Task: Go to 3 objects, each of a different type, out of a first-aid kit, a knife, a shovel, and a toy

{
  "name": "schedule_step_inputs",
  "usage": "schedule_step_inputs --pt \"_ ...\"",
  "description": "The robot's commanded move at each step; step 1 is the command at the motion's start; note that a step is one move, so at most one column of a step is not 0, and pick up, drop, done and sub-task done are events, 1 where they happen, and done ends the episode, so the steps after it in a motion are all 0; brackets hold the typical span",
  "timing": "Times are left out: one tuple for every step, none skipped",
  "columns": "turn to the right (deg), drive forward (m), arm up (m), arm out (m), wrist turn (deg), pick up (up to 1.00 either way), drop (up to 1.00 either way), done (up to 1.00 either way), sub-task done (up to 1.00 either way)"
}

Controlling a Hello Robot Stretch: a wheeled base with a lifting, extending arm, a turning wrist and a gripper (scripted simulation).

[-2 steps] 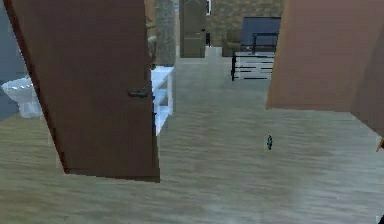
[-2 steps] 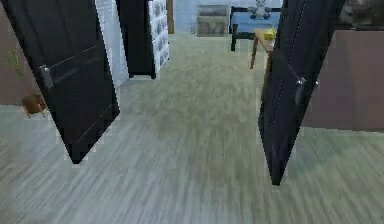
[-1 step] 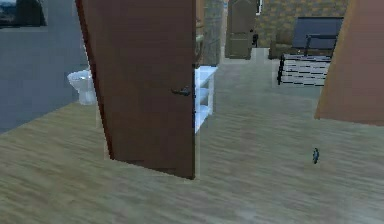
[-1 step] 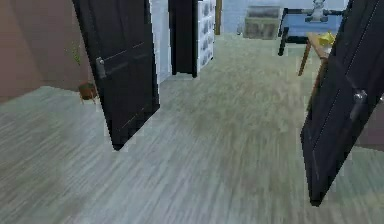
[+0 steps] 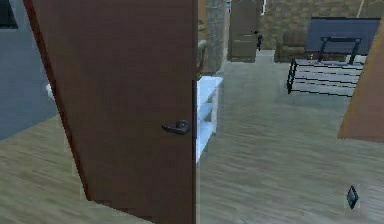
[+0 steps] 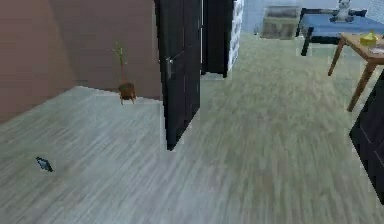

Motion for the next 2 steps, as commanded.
schedule_step_inputs --pt "-45.0 0.0 0.0 0.0 0.0 0.0 0.0 0.0 0.0" --pt "-21.0 0.0 0.0 0.0 0.0 0.0 0.0 0.0 0.0"
